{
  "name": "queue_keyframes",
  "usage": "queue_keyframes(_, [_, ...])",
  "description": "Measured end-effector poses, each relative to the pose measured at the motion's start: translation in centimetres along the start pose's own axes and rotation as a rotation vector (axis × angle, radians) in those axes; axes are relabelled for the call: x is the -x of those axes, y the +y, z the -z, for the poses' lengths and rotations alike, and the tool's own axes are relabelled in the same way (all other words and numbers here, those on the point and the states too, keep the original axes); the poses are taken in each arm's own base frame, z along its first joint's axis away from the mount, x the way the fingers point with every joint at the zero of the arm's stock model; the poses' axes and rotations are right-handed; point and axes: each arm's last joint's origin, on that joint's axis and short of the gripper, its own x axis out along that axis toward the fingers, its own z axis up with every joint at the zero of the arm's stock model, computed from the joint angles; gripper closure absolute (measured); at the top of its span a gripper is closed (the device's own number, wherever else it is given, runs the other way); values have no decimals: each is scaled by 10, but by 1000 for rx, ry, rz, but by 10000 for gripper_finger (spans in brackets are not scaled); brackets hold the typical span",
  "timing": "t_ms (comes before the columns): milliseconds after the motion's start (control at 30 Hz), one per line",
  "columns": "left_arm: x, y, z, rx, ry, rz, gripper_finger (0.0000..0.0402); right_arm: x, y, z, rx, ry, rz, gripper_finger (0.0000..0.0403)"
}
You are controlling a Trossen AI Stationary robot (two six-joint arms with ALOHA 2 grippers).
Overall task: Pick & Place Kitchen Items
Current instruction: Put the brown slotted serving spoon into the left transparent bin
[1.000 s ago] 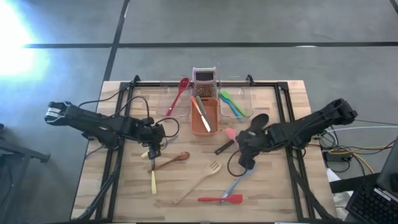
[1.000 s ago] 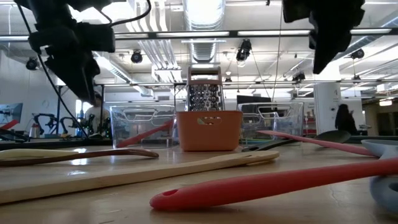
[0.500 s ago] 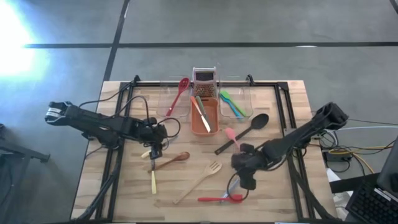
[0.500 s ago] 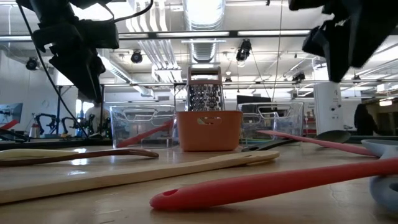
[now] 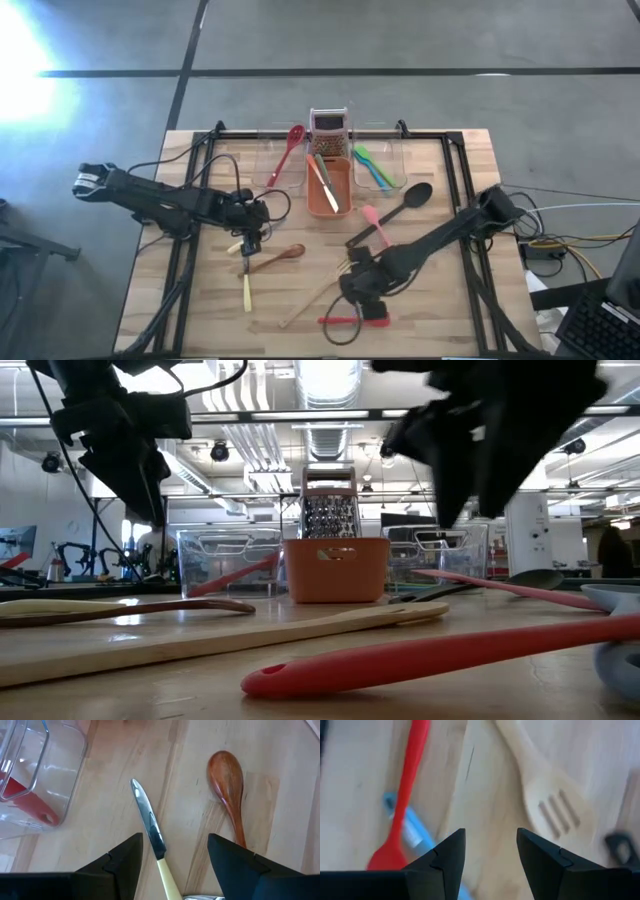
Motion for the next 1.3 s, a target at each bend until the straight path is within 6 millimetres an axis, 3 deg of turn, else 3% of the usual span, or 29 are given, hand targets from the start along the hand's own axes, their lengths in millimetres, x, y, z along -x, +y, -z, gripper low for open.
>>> queue_keyframes(367, [-15,3,18,1,64,-21,177,-40,-20,-46,274,4,-29,205])
queue_keyframes(567, [-22,5,28,42,113,-7,177,-58,-28,-66,337,-6,-98,202])
queue_keyframes(867, [-25,5,31,74,119,-8,177,-81,-33,-72,367,31,-71,204])
queue_keyframes(1300, [-24,4,27,86,84,7,177,-79,-39,-77,305,23,21,208])
